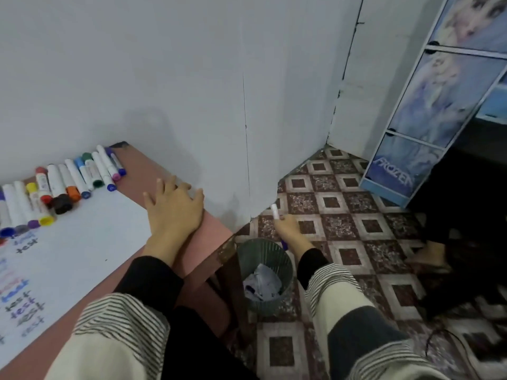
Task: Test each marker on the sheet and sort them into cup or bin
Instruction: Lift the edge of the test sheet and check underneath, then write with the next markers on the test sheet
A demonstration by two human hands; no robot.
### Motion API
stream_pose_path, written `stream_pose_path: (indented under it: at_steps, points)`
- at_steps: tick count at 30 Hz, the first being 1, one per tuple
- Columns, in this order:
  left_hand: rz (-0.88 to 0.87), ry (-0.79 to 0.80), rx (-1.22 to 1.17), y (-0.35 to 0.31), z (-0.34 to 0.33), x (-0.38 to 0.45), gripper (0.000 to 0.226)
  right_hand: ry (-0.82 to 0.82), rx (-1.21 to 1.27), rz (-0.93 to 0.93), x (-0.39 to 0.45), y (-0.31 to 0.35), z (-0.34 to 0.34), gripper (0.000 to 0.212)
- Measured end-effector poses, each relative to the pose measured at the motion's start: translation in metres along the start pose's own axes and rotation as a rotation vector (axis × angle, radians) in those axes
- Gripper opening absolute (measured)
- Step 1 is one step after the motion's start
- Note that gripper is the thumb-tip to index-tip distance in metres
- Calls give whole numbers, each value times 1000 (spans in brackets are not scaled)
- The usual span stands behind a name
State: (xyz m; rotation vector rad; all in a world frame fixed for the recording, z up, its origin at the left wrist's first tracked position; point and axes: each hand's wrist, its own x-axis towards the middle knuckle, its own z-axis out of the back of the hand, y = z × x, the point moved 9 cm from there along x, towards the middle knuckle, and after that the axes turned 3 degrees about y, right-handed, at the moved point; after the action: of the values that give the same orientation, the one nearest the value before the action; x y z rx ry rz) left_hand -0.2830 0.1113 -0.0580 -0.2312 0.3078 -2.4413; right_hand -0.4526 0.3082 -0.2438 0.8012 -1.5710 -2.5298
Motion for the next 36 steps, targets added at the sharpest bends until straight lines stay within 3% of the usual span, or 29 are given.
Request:
stream_pose_path:
  at_steps: [7,11,15,18,23,29,36]
  points:
    - [6,-36,-4,1,0,0,46,-39,-12,-194,20,-78,-20,26]
    - [-3,-50,-12,0,1,-1,44,-39,-35,-191,27,-79,-18,18]
    - [2,-61,-10,1,1,0,43,-49,-75,-164,25,-70,-12,27]
    - [-15,-94,-69,2,4,1,38,-54,-64,-106,18,-50,-9,18]
    - [2,-263,-428,10,32,-9,29,-76,68,134,-11,35,-11,25]
    - [82,-380,-419,70,77,-16,29,4,96,572,-85,200,-42,18]
    - [186,-506,-267,178,122,-48,24,219,-39,762,-151,285,-154,20]
